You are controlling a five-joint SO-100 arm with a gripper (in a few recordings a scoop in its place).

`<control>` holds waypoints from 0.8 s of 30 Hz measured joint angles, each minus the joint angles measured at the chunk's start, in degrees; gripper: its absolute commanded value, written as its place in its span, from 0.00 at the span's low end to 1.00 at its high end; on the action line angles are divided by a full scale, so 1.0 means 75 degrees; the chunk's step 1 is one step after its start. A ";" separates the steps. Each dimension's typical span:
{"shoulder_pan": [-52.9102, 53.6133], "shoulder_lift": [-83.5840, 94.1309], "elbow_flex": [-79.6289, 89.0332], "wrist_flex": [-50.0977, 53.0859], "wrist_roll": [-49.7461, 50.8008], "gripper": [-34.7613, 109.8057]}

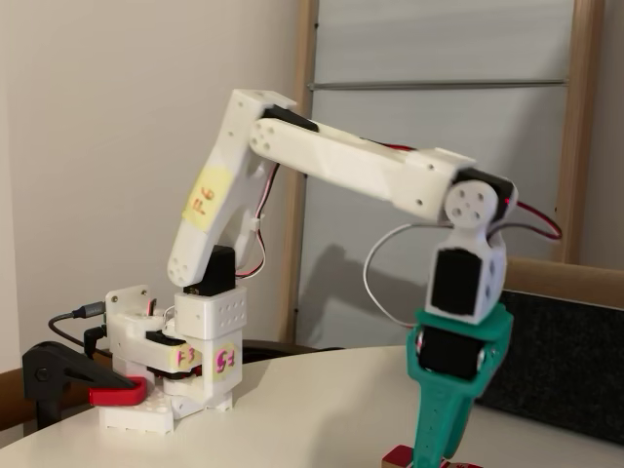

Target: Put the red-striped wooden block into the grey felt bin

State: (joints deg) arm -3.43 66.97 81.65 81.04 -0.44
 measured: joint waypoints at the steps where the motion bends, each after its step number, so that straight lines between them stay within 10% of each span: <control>1: 0.0059 -0.0082 -0.0012 -0.0047 0.0000 0.42; 24: 0.0059 -0.0434 -0.0035 -0.0855 0.0211 0.33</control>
State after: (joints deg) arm -2.99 63.72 81.39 74.62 1.14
